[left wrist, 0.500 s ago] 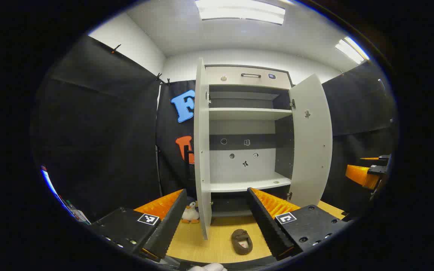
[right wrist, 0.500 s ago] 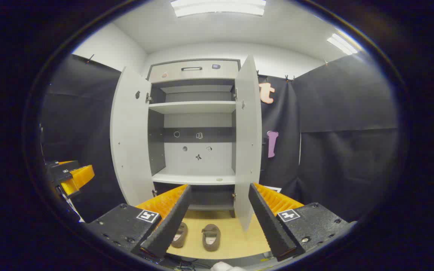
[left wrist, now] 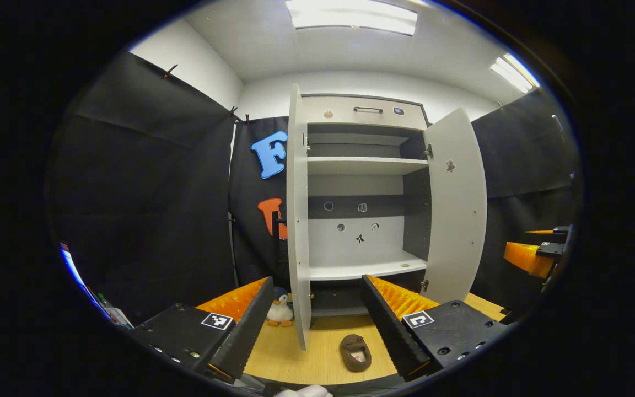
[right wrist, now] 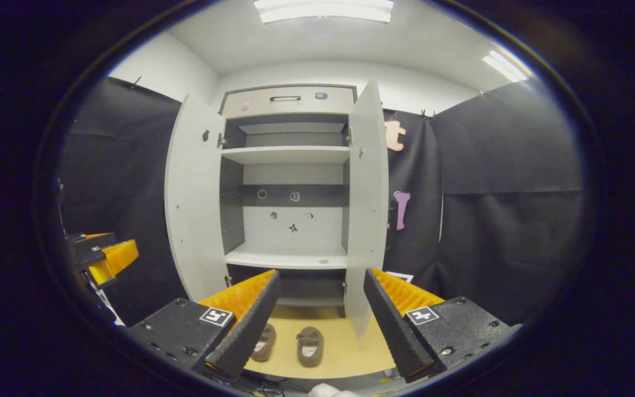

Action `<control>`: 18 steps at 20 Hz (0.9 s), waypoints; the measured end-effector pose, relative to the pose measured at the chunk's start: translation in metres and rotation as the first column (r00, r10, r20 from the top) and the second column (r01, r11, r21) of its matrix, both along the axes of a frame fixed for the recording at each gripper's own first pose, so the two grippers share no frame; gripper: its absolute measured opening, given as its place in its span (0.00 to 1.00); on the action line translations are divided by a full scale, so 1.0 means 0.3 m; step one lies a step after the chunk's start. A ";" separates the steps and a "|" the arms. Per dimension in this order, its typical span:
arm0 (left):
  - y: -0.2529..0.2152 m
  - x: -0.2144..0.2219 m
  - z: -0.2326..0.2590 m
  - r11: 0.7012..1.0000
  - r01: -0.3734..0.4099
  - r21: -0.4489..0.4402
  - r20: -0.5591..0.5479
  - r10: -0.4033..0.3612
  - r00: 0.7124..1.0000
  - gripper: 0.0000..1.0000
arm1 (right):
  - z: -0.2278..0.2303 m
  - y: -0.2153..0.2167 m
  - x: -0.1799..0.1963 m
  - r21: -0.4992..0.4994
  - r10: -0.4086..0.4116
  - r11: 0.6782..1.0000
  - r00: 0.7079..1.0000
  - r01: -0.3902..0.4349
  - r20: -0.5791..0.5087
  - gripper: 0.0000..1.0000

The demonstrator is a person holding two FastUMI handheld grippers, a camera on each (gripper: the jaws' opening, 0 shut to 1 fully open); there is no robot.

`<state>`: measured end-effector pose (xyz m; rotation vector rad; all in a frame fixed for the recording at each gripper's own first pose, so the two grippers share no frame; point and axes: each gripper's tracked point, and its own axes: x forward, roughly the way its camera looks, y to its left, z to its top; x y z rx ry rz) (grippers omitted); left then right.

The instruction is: Grab one shoe with the right hand and put it into the shoe cabinet, grab the other shoe with the left hand and put it into the shoe cabinet; then close the right door with the right hand and the left door with the left hand.

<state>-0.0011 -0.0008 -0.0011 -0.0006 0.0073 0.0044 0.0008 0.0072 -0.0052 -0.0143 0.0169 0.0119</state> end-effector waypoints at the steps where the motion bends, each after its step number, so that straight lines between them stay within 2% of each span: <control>1: 0.001 -0.001 0.001 1.000 -0.001 0.000 0.000 0.001 1.000 0.96 | -0.004 0.000 0.004 -0.002 0.001 1.000 1.000 -0.001 -0.002 0.99; 4: 0.003 -0.003 -0.003 1.000 -0.004 0.002 -0.005 0.004 1.000 0.96 | -0.046 0.007 0.030 -0.018 0.006 1.000 1.000 -0.007 -0.030 0.99; 7: 0.007 -0.002 -0.009 1.000 -0.015 0.012 -0.004 0.015 1.000 0.96 | -0.144 0.016 0.075 -0.017 0.028 0.999 0.993 -0.030 -0.111 0.99; 10: 0.010 0.004 -0.011 0.999 -0.034 0.014 -0.015 0.034 0.999 0.96 | -0.295 0.036 0.115 -0.018 0.061 0.998 0.975 -0.066 -0.213 0.99; 13: 0.019 0.003 -0.021 0.998 -0.057 0.014 -0.029 0.057 0.998 0.95 | -0.450 0.056 0.165 -0.028 0.085 0.995 0.948 -0.098 -0.306 0.99; 18: 0.029 0.007 -0.019 0.995 -0.092 0.034 -0.038 0.093 0.995 0.96 | -0.758 0.100 0.249 -0.017 0.128 0.988 0.866 -0.155 -0.483 0.99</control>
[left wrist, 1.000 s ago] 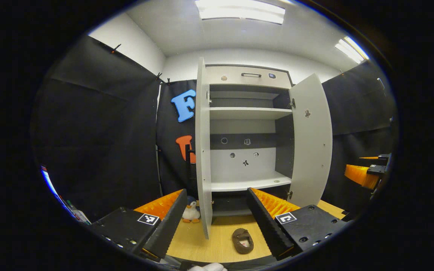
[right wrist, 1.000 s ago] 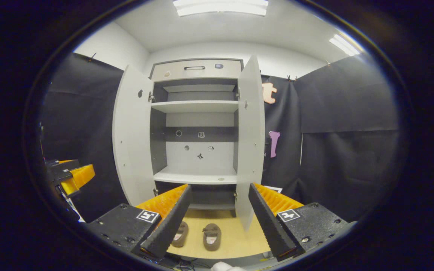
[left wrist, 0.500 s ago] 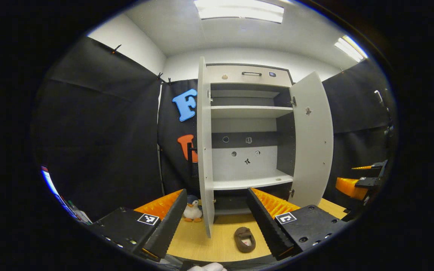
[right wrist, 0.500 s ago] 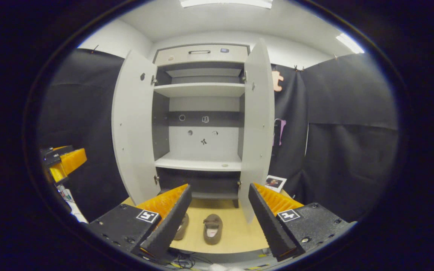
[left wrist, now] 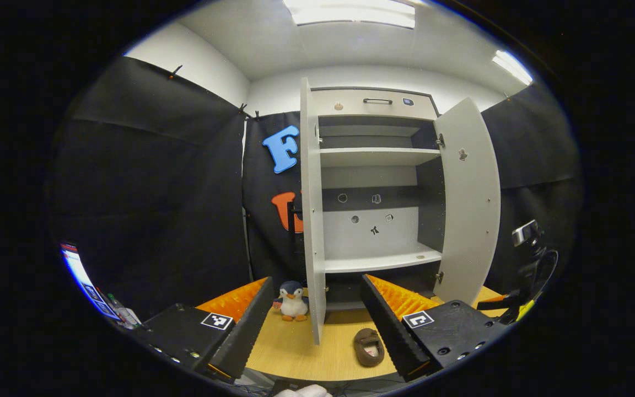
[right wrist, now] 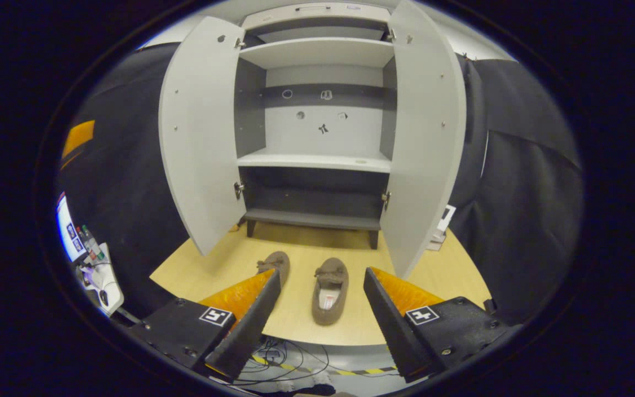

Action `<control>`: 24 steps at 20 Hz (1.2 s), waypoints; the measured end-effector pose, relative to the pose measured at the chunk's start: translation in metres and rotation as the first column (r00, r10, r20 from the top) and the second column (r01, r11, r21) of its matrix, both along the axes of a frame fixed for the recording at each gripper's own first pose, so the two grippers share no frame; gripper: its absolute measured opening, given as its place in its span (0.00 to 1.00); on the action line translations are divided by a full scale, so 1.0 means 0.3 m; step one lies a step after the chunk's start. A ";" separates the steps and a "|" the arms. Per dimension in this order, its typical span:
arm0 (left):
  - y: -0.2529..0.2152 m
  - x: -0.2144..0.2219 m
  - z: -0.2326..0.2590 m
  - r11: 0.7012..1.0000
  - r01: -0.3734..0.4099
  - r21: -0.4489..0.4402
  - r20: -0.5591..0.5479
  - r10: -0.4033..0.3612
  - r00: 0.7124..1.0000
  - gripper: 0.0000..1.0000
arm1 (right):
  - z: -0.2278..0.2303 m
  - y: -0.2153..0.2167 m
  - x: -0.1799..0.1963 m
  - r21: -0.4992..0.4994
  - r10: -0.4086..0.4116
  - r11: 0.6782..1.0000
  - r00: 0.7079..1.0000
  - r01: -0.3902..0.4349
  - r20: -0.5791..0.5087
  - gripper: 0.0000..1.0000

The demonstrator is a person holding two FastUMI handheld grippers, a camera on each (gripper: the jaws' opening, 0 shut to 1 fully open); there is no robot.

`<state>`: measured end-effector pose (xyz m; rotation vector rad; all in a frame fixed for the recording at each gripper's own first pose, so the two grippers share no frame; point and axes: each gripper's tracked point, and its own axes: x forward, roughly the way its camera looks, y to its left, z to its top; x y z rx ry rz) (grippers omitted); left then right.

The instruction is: Grab one shoe with the right hand and put it into the shoe cabinet, grab the other shoe with the left hand and put it into the shoe cabinet; then close the right door with the right hand and the left door with the left hand.

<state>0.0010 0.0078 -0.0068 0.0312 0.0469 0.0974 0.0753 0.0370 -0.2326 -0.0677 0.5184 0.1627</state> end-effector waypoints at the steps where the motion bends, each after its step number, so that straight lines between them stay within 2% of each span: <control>1: 0.001 0.000 -0.002 1.000 -0.009 0.001 -0.004 0.009 1.000 0.96 | -0.053 0.009 0.024 0.003 0.006 1.000 0.999 -0.005 -0.033 1.00; 6: 0.017 0.012 -0.008 0.998 -0.059 0.003 -0.017 0.059 0.998 0.96 | -0.271 0.035 0.126 -0.005 0.020 1.000 0.989 -0.021 -0.148 0.97; 7: 0.018 0.012 -0.009 0.998 -0.065 0.003 -0.019 0.065 0.998 0.96 | -0.312 0.038 0.150 -0.006 0.018 1.000 0.986 -0.020 -0.168 0.94; 8: 0.020 0.014 -0.009 0.997 -0.071 0.003 -0.020 0.071 0.997 0.96 | -0.350 0.042 0.169 -0.005 0.017 1.000 0.982 -0.018 -0.186 0.96; 13: 0.030 0.017 -0.015 0.995 -0.099 0.011 -0.031 0.099 0.995 0.96 | -0.515 0.078 0.292 0.005 0.019 1.000 0.965 -0.018 -0.262 0.96; 16: 0.039 0.027 -0.022 0.993 -0.115 0.025 -0.043 0.116 0.992 0.96 | -0.612 0.088 0.358 -0.003 0.009 1.000 0.950 -0.010 -0.311 0.92; 19: 0.047 0.029 -0.028 0.989 -0.141 0.037 -0.054 0.143 0.988 0.96 | -0.683 0.091 0.421 0.007 -0.008 1.000 0.940 0.011 -0.342 0.90; 22: 0.052 0.034 -0.030 0.986 -0.163 0.042 -0.056 0.165 0.985 0.96 | -0.702 0.073 0.515 0.018 -0.028 0.999 0.947 0.036 -0.320 0.90; 23: 0.052 0.034 -0.030 0.985 -0.167 0.043 -0.057 0.169 0.984 0.96 | -0.718 0.070 0.543 0.025 -0.032 0.999 0.944 0.043 -0.329 0.84; 24: 0.052 0.034 -0.030 0.985 -0.169 0.042 -0.059 0.172 0.983 0.96 | -0.735 0.067 0.563 0.033 -0.036 0.998 0.939 0.050 -0.343 0.87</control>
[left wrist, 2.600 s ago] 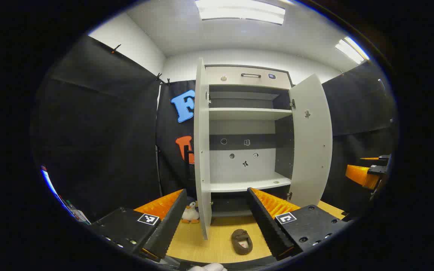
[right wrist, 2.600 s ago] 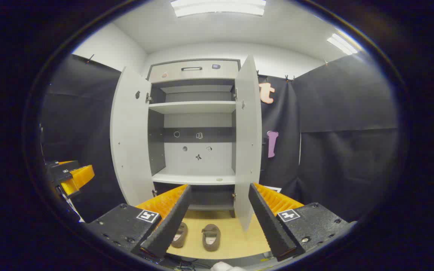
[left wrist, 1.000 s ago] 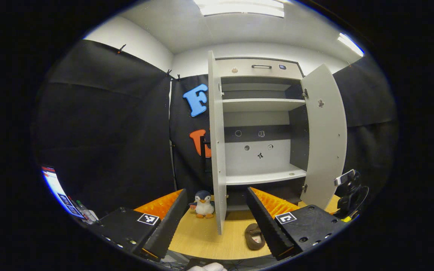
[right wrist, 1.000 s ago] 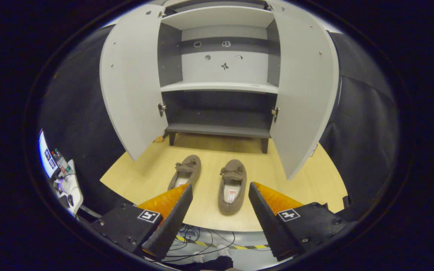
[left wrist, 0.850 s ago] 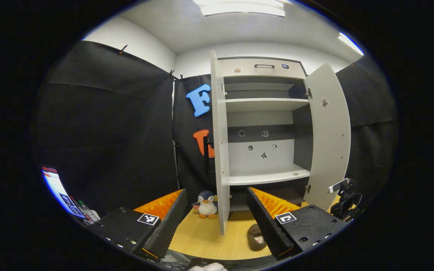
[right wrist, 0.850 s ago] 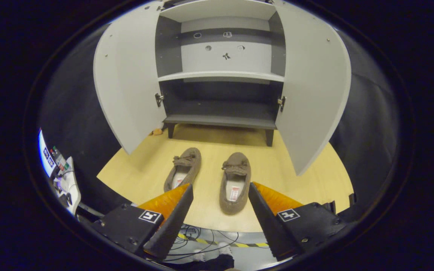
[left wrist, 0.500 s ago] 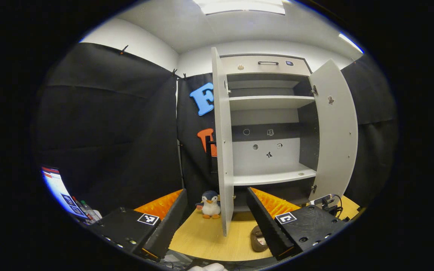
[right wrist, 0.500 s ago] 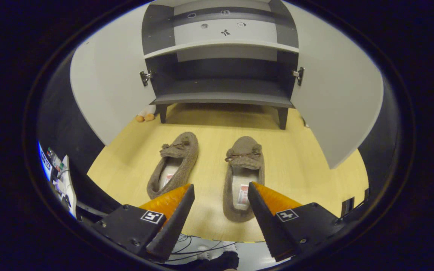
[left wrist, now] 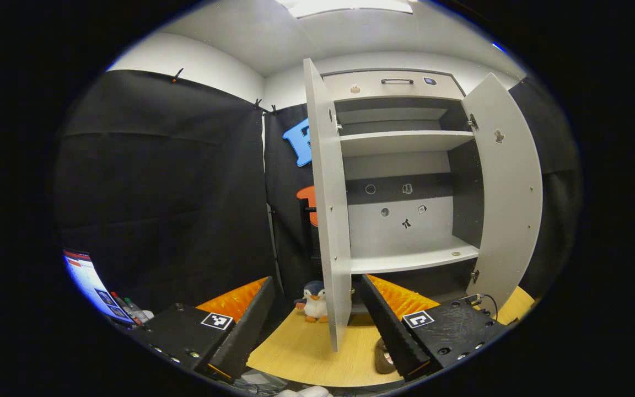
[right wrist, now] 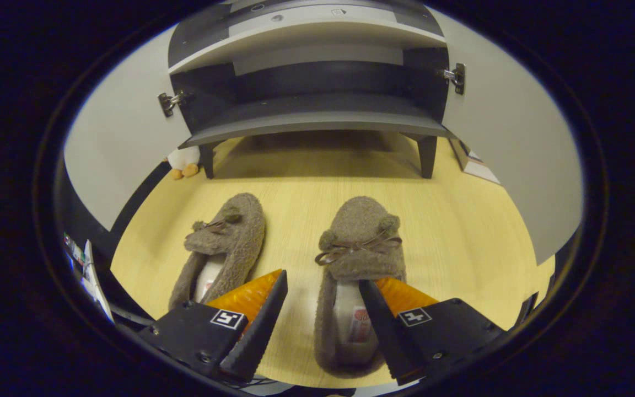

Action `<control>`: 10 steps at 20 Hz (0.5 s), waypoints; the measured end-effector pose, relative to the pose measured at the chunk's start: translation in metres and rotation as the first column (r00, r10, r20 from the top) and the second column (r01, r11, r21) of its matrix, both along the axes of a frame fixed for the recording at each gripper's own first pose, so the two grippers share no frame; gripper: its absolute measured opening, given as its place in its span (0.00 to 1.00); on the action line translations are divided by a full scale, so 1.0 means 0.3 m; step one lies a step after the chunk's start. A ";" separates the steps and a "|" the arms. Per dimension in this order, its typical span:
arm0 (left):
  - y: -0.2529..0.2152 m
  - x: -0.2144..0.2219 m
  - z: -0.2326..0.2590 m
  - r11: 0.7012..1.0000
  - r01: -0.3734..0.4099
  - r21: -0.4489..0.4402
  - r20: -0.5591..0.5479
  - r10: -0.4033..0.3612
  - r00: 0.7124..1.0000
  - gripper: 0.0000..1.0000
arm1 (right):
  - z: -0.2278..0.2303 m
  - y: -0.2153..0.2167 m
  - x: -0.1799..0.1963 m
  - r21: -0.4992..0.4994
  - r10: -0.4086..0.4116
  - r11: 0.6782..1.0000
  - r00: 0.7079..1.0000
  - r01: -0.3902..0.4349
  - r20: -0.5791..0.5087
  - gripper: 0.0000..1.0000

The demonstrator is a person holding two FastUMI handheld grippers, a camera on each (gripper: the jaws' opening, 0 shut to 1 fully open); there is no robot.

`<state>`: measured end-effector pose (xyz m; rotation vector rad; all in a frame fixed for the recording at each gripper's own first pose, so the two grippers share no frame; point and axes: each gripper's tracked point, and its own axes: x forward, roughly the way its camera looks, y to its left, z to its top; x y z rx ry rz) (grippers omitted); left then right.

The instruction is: Grab one shoe with the right hand and put it into the shoe cabinet, grab the other shoe with the left hand and put it into the shoe cabinet; then close the right door with the right hand and the left door with the left hand.

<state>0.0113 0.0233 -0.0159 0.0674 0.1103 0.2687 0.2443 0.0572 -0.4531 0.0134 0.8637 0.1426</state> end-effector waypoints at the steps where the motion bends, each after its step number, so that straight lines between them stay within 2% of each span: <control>1: -0.002 -0.003 -0.003 1.000 0.000 -0.003 -0.003 0.000 1.000 0.96 | -0.010 0.002 0.028 0.010 -0.005 1.000 1.000 0.005 -0.002 0.87; 6: 0.001 -0.013 -0.020 1.000 -0.020 0.003 -0.037 0.020 0.999 0.96 | -0.053 0.019 0.127 0.036 -0.002 0.999 1.000 0.002 0.025 0.79; 7: -0.002 -0.017 -0.022 1.000 -0.018 0.002 -0.046 0.018 0.999 0.96 | -0.062 0.016 0.139 0.025 0.002 1.000 0.999 -0.003 0.034 0.71; 9: 0.001 -0.018 -0.023 1.000 -0.017 0.009 -0.056 0.018 0.998 0.96 | -0.067 0.013 0.149 0.005 0.013 1.000 0.999 -0.013 0.049 0.63; 10: 0.000 -0.018 -0.023 1.000 -0.017 0.012 -0.056 0.018 0.998 0.96 | -0.070 0.026 0.141 0.010 0.031 0.999 0.998 -0.031 0.046 0.51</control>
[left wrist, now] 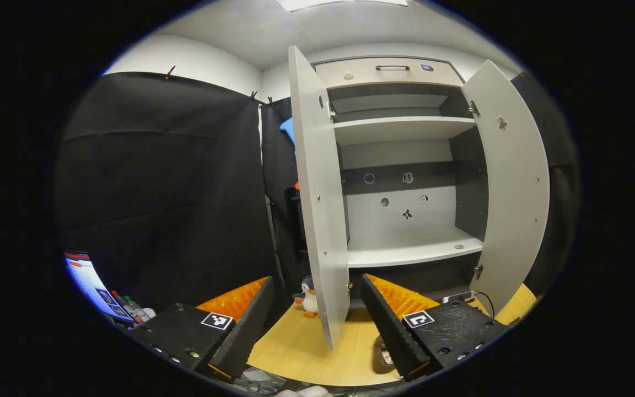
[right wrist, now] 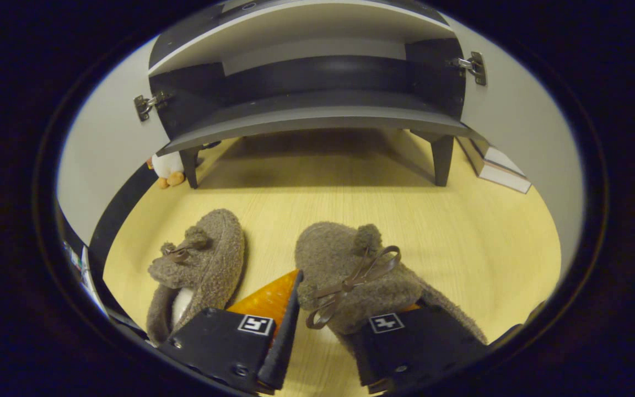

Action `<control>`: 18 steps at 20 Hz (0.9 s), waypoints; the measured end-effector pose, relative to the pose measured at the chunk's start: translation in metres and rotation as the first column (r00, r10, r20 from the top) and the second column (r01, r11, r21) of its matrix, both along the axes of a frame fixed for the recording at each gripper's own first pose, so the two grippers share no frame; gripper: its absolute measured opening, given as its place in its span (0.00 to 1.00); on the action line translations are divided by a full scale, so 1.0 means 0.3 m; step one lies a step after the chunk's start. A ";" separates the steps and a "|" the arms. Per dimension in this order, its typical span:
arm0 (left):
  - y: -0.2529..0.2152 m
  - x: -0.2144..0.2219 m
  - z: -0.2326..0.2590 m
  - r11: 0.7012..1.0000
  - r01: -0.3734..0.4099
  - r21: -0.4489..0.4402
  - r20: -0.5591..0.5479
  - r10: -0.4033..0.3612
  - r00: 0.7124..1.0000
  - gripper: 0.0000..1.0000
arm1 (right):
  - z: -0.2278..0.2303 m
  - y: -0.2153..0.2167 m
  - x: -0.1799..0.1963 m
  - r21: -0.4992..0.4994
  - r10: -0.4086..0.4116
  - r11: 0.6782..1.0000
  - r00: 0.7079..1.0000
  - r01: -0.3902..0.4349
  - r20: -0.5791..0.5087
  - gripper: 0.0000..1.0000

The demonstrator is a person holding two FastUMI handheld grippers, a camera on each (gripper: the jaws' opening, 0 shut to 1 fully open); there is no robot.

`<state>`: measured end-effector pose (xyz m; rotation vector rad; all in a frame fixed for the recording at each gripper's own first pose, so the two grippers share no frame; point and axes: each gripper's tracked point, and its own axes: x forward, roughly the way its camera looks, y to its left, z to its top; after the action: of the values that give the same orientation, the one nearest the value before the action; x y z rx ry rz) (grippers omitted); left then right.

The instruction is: Grab one shoe with the right hand and put it into the shoe cabinet, grab the other shoe with the left hand and put it into the shoe cabinet; then close the right door with the right hand and the left door with the left hand.

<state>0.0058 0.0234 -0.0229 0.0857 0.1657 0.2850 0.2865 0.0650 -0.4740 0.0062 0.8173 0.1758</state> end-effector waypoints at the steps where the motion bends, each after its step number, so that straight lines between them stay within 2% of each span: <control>1: -0.001 0.005 0.000 1.000 0.002 0.002 0.002 -0.002 1.000 0.96 | -0.002 0.007 -0.008 -0.009 0.013 1.000 1.000 -0.013 0.000 0.44; 2: -0.002 0.006 0.001 1.000 0.004 0.001 0.004 -0.004 1.000 0.96 | -0.001 0.008 -0.015 -0.017 0.031 0.999 1.000 -0.031 -0.003 0.25; 4: -0.008 0.005 0.002 1.000 0.009 -0.007 0.010 -0.009 1.000 0.96 | -0.009 0.019 -0.036 -0.021 0.057 0.998 0.998 -0.057 -0.012 0.12; 8: -0.024 0.008 -0.001 1.000 0.024 -0.020 0.012 -0.024 1.000 0.96 | 0.052 0.018 -0.059 0.025 0.024 0.999 0.999 -0.023 -0.029 0.09; 10: -0.033 0.007 -0.001 0.999 0.038 -0.025 0.014 -0.037 0.999 0.96 | 0.135 0.013 -0.054 0.053 -0.008 0.999 1.000 0.008 0.002 0.09; 13: -0.050 0.007 -0.001 0.997 0.063 -0.035 0.019 -0.062 0.998 0.96 | 0.307 0.011 -0.035 0.091 -0.044 0.995 0.997 0.037 0.068 0.10; 18: -0.074 0.017 0.004 0.994 0.090 -0.054 0.037 -0.088 0.995 0.96 | 0.662 0.051 0.015 0.140 -0.027 0.990 0.974 -0.005 0.225 0.10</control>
<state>0.0108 0.0013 -0.0217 0.0327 0.1350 0.1927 0.2908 0.0802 -0.2753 0.1208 0.5758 0.2190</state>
